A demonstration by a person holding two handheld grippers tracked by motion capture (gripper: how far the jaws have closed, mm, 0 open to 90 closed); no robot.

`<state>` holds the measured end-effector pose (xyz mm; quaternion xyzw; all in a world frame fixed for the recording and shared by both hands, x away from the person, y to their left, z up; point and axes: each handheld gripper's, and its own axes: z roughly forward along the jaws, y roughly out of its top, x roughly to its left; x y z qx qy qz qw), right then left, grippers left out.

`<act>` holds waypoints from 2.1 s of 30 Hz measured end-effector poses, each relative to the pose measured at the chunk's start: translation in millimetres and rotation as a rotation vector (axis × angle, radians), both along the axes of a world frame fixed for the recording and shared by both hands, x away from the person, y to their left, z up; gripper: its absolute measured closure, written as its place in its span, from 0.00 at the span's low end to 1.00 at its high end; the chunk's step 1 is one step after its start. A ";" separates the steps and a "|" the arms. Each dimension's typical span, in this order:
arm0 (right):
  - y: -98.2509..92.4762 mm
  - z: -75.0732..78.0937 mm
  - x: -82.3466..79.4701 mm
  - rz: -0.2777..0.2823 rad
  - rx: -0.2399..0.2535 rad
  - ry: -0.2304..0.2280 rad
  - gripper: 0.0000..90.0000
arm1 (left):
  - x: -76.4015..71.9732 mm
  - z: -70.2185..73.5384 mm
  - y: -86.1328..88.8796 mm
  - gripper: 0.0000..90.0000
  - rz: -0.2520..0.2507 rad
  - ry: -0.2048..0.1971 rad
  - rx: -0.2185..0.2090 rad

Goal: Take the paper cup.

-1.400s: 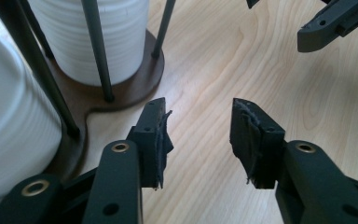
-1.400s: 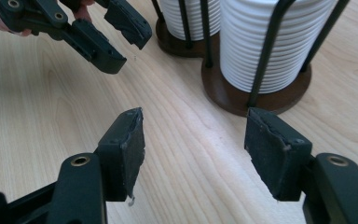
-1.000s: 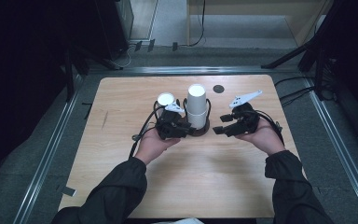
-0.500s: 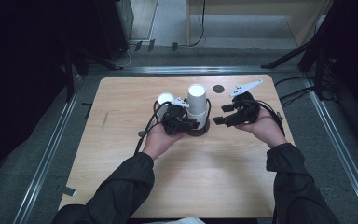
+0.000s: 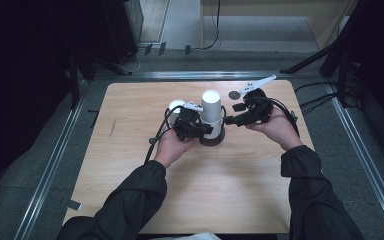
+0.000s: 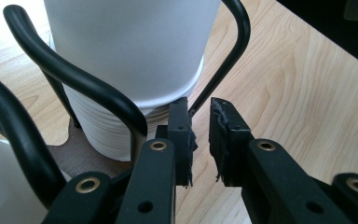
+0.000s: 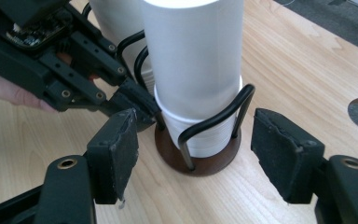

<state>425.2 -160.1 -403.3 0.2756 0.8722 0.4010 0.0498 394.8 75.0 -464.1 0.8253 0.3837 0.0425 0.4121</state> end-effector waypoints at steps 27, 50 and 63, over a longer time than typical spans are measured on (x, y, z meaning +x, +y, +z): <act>41.1 17.4 27.4 0.039 -0.037 -0.027 0.30 | 0.0 -1.1 0.4 0.89 -0.001 -0.001 -0.009; 54.9 32.6 29.8 0.030 -0.050 -0.045 0.36 | -0.1 -2.7 2.8 0.88 0.001 -0.001 -0.024; 51.0 73.1 20.2 0.026 -0.033 -0.056 0.36 | -1.0 -3.7 3.0 0.88 0.002 0.001 -0.027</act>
